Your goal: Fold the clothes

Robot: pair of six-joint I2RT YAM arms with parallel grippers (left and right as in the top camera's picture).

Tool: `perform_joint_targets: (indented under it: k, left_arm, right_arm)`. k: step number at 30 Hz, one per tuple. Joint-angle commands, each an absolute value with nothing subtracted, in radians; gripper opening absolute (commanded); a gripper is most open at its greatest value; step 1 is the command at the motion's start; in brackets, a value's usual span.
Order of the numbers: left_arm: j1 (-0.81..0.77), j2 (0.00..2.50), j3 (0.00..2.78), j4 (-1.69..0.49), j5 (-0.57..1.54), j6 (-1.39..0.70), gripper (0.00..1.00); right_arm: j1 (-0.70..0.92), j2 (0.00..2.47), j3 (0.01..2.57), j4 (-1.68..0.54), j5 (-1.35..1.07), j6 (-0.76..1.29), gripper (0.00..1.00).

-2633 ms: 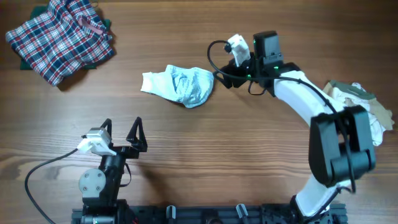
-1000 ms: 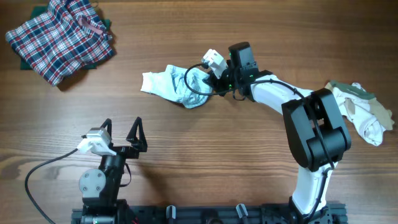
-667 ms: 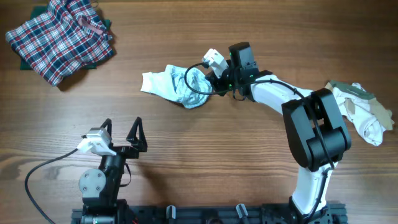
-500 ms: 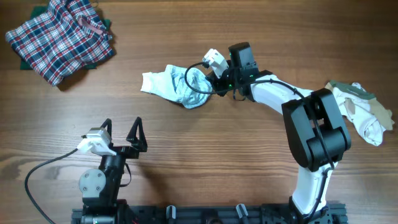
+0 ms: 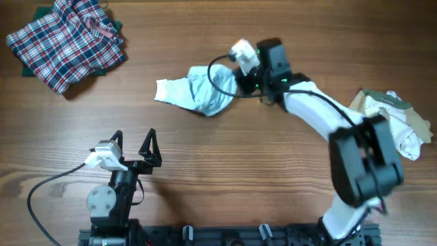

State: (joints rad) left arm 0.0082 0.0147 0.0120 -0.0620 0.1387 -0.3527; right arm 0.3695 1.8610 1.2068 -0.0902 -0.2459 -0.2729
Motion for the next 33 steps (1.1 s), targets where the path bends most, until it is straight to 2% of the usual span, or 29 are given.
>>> perform_joint_targets:
  k: [1,10,18,27,33]
  left_arm:
    - [0.004,0.010,0.006,-0.065,0.129,-0.336,1.00]
    - [0.004,0.010,0.006,-0.065,0.129,-0.336,1.00]
    - [0.004,0.010,0.006,-0.065,0.129,-0.336,1.00]
    - [0.004,0.010,0.006,-0.065,0.129,-0.336,1.00]
    - [0.004,0.010,0.006,-0.065,0.129,-0.336,1.00]
  right_arm:
    - [0.360,1.729,1.230,-0.123,-0.075,-0.232,0.04]
    - [0.360,1.626,1.230,-0.238,0.119,-0.129,0.04]
    - [0.368,1.553,1.238,-0.244,0.105,-0.071,0.04]
    - [0.581,1.499,1.240,-0.215,0.105,-0.005,0.04]
    - [0.726,1.499,1.240,-0.086,0.005,0.084,0.04]
